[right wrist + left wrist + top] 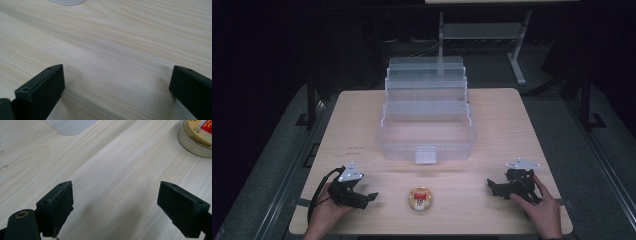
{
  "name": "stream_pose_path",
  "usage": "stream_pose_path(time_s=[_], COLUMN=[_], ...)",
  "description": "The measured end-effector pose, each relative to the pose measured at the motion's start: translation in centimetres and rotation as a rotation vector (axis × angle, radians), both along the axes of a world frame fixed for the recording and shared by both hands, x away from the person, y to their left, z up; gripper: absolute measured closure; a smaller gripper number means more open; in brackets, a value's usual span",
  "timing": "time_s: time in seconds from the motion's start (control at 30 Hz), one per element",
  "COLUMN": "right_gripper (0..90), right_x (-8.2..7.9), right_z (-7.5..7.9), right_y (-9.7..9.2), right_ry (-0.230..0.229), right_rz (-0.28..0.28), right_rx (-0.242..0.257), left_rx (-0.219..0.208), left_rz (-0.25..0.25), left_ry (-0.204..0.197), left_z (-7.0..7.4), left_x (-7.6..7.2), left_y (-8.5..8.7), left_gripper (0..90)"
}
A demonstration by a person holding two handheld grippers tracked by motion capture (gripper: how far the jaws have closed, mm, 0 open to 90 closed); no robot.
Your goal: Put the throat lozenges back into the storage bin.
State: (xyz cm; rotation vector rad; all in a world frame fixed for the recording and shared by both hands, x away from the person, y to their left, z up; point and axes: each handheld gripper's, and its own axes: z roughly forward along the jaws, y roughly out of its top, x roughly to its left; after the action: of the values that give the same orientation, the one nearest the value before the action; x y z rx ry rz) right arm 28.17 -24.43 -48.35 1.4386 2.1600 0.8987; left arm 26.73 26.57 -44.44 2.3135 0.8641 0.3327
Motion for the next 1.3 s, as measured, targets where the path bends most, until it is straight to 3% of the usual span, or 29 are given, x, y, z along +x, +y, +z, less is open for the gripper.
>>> stream_pose_path(time_s=[0.4, 1.13, 1.17, 1.3], right_gripper=[0.0, 0.0, 0.0, 0.0], right_x=[0.0, 0.0, 0.0, 0.0], right_z=[0.0, 0.0, 0.0, 0.0], right_y=[0.0, 0.0, 0.0, 0.0], right_ry=[0.000, -0.001, -0.001, 0.000], right_rz=[0.000, 0.001, 0.001, 0.001], right_rx=[0.000, -0.001, -0.001, -0.002], left_rx=[0.011, 0.022, 0.064, 0.079], left_rz=[-0.039, -0.112, -0.123, -0.136], left_ry=[0.078, 0.128, 0.122, 0.114], left_z=[1.2, 3.0, 3.3, 3.9], left_x=[0.3, 0.0, 0.0, 0.2], left_y=[-0.8, -3.6, -4.0, -4.4], left_gripper=[12.7, 12.8, 12.8, 12.8])
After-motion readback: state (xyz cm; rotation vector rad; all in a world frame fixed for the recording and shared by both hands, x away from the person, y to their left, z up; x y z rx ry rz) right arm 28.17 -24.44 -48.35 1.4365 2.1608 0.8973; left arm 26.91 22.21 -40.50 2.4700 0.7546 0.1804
